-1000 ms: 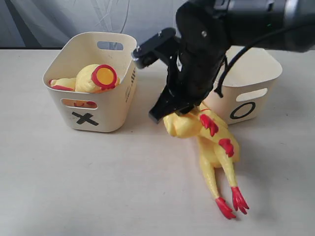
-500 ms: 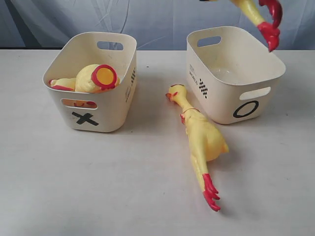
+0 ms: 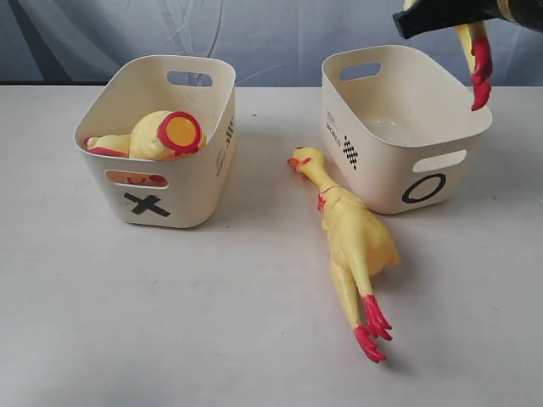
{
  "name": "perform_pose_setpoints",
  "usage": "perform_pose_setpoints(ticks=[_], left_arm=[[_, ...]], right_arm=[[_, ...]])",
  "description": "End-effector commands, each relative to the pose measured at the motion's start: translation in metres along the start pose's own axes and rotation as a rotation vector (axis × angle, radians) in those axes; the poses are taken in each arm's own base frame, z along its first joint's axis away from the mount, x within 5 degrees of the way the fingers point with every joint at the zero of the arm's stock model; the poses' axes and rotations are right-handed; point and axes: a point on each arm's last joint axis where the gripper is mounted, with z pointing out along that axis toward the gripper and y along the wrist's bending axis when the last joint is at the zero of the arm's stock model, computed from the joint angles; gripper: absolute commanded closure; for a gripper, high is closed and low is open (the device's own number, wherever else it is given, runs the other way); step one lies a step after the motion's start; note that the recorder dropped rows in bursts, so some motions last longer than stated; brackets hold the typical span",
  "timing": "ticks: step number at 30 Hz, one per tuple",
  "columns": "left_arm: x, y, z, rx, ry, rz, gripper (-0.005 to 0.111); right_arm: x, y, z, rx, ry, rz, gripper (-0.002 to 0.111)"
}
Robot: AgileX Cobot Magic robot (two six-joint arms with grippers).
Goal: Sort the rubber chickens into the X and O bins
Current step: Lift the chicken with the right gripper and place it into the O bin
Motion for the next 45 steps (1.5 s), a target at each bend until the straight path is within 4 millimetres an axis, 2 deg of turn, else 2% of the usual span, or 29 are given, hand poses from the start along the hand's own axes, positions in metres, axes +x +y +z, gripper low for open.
perform_pose_setpoints(ticks=[1, 4, 10, 18, 25, 29, 35, 38, 40, 42, 43, 45], left_arm=[[-0.002, 0.0, -0.001, 0.002, -0.016, 0.004, 0.107], [-0.002, 0.0, -0.001, 0.002, -0.016, 0.004, 0.107], [-0.002, 0.0, -0.001, 0.002, -0.016, 0.004, 0.107], [-0.002, 0.0, -0.001, 0.002, -0.016, 0.004, 0.107], [-0.002, 0.0, -0.001, 0.002, -0.016, 0.004, 0.107], [-0.002, 0.0, -0.001, 0.002, -0.016, 0.004, 0.107], [-0.002, 0.0, -0.001, 0.002, -0.016, 0.004, 0.107], [-0.002, 0.0, -0.001, 0.002, -0.016, 0.004, 0.107], [-0.002, 0.0, -0.001, 0.002, -0.016, 0.004, 0.107], [-0.002, 0.0, -0.001, 0.002, -0.016, 0.004, 0.107], [-0.002, 0.0, -0.001, 0.002, -0.016, 0.004, 0.107], [-0.002, 0.0, -0.001, 0.002, -0.016, 0.004, 0.107]], right_arm=[[0.018, -0.02, 0.02, 0.065, 0.03, 0.068, 0.109], [0.03, -0.023, 0.033, 0.043, 0.068, 0.071, 0.109], [0.041, 0.0, 0.053, -0.141, 0.083, -0.05, 0.109], [0.051, 0.008, 0.075, -0.128, 0.129, -0.061, 0.109], [0.08, 0.031, 0.098, -0.213, 0.213, -0.075, 0.109], [0.09, 0.041, 0.104, -0.259, 0.244, -0.034, 0.109], [0.085, 0.051, 0.1, -0.382, 0.208, 0.006, 0.109], [0.084, 0.052, 0.099, -0.398, 0.206, 0.036, 0.096], [0.086, 0.054, 0.099, -0.402, 0.215, 0.057, 0.072], [0.089, 0.055, 0.097, -0.405, 0.227, 0.067, 0.043], [0.091, 0.055, 0.097, -0.405, 0.232, 0.073, 0.036], [0.092, 0.056, 0.095, -0.406, 0.243, 0.098, 0.037]])
